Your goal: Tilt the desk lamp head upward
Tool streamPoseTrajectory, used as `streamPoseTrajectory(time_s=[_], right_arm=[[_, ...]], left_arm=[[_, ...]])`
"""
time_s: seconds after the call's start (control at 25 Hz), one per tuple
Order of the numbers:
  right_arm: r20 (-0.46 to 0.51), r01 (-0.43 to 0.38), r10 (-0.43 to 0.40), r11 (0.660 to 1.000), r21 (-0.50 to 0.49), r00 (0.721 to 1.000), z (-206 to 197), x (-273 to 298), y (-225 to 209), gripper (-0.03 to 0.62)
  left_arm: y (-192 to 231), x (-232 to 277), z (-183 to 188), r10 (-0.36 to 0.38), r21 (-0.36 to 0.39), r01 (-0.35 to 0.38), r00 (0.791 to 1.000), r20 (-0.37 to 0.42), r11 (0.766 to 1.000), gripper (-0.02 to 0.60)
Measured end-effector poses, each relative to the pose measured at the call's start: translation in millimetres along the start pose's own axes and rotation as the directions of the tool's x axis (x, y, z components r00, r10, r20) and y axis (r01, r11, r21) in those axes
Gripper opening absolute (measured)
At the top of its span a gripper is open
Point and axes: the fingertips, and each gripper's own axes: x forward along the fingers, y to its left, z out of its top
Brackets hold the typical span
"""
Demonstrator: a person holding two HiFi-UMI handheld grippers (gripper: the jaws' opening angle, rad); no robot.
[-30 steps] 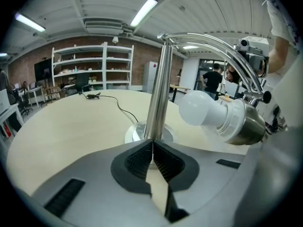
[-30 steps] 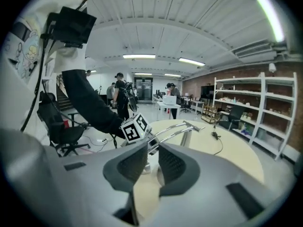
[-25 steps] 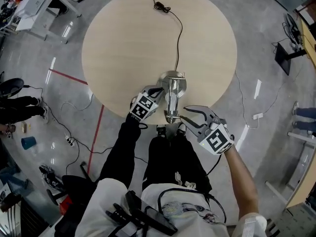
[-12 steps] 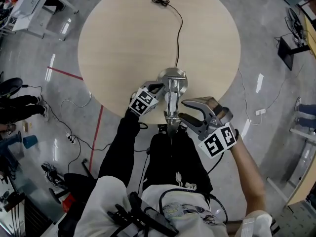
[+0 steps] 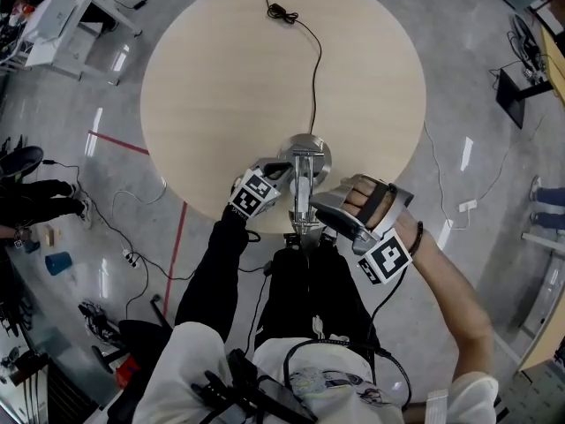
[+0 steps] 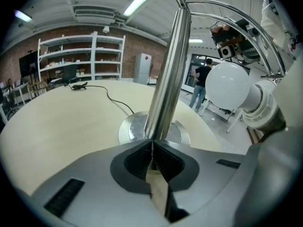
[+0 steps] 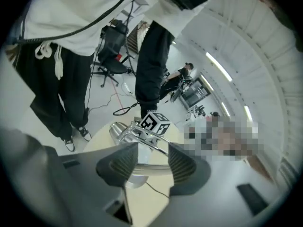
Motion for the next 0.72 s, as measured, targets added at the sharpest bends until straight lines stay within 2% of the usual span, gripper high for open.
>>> streamPoseTrajectory(time_s=[0.08, 0.2, 0.4, 0.6, 0.72], right_arm=[[0.001, 0.004, -0.004, 0.996, -0.09, 1.0, 1.1, 3.0, 2.4, 0.178], [0.008, -0.003, 0.004, 0.986, -0.166, 1.0, 0.5, 7.7, 6.0, 0.178], [0.01, -0.024, 0.028, 0.965, -0.262, 1.0, -1.1, 15.3, 10.6, 0.178], [0.028, -0.003, 0.013, 0.949, -0.316, 1.0, 0.9, 20.6, 7.1, 0.178], [0.049, 0.021, -0.005, 0.949, -0.316, 0.999, 1.7, 23.1, 4.6, 0.176]], left_arm=[[-2.7, 1.6, 0.0, -0.003, 0.001, 0.003, 1.0, -0.004, 1.0, 0.002], [-3.3, 2.7, 0.3, 0.002, -0.001, -0.002, 1.0, -0.008, 1.0, 0.002], [-3.2, 5.4, 2.5, 0.01, 0.078, -0.009, 1.0, -0.014, 0.997, 0.003], [-5.8, 3.8, 1.3, 0.008, 0.08, -0.006, 0.999, -0.031, 0.997, 0.003], [-4.3, 4.3, -1.2, 0.018, 0.075, -0.015, 0.999, -0.04, 0.997, 0.002]])
